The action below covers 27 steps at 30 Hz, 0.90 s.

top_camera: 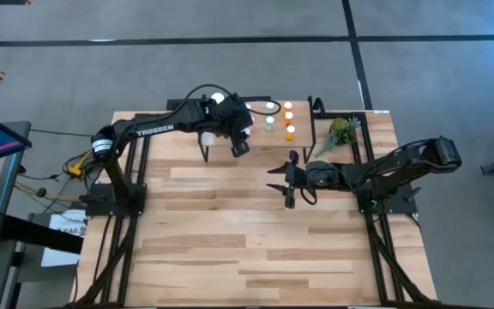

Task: Pick and place medicine bottles onto shelf by color
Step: Put the pink pill bottle on the shelf aligned with the pink pill bottles, then return to Home Position

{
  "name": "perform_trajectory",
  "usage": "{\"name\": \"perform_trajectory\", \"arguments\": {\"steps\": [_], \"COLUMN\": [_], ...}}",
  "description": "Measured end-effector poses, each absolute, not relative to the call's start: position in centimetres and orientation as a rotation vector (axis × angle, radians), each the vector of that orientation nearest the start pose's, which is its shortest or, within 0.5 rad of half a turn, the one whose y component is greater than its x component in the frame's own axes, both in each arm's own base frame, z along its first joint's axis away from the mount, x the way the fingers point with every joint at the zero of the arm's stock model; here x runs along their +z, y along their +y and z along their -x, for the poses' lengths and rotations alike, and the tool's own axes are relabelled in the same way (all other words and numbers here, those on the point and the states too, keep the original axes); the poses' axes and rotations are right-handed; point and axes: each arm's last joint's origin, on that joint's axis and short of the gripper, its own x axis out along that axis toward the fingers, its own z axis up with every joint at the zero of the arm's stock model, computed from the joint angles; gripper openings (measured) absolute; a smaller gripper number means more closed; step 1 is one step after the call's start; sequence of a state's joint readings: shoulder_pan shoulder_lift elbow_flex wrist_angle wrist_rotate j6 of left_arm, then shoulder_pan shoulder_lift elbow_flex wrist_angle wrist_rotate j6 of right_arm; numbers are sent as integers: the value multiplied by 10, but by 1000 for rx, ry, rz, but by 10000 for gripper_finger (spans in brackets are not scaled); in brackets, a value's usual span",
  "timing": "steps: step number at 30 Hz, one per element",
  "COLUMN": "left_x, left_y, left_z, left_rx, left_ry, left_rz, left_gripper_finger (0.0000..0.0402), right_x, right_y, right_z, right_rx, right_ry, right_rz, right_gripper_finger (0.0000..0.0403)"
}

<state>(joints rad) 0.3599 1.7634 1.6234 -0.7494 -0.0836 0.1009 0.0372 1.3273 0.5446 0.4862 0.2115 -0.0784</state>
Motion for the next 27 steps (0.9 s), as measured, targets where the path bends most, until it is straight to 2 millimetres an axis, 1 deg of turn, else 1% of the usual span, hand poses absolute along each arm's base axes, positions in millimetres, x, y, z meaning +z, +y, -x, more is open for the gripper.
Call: {"name": "perform_trajectory", "arguments": {"steps": [4,7,27], "left_x": [313,313,314], "left_y": [137,137,137], "left_z": [-357,-357,-357], "left_rx": [368,367,375], "left_ry": [907,907,906], "left_rz": [31,28,10], "left_gripper_finger": [106,114,208], "right_x": [201,201,201], "right_y": [4,4,4], "right_z": [-264,-264,-264], "right_rx": [-161,-161,-161], "right_ry": [301,301,301], "right_rz": [114,114,114], "right_gripper_finger": [221,221,221]}}
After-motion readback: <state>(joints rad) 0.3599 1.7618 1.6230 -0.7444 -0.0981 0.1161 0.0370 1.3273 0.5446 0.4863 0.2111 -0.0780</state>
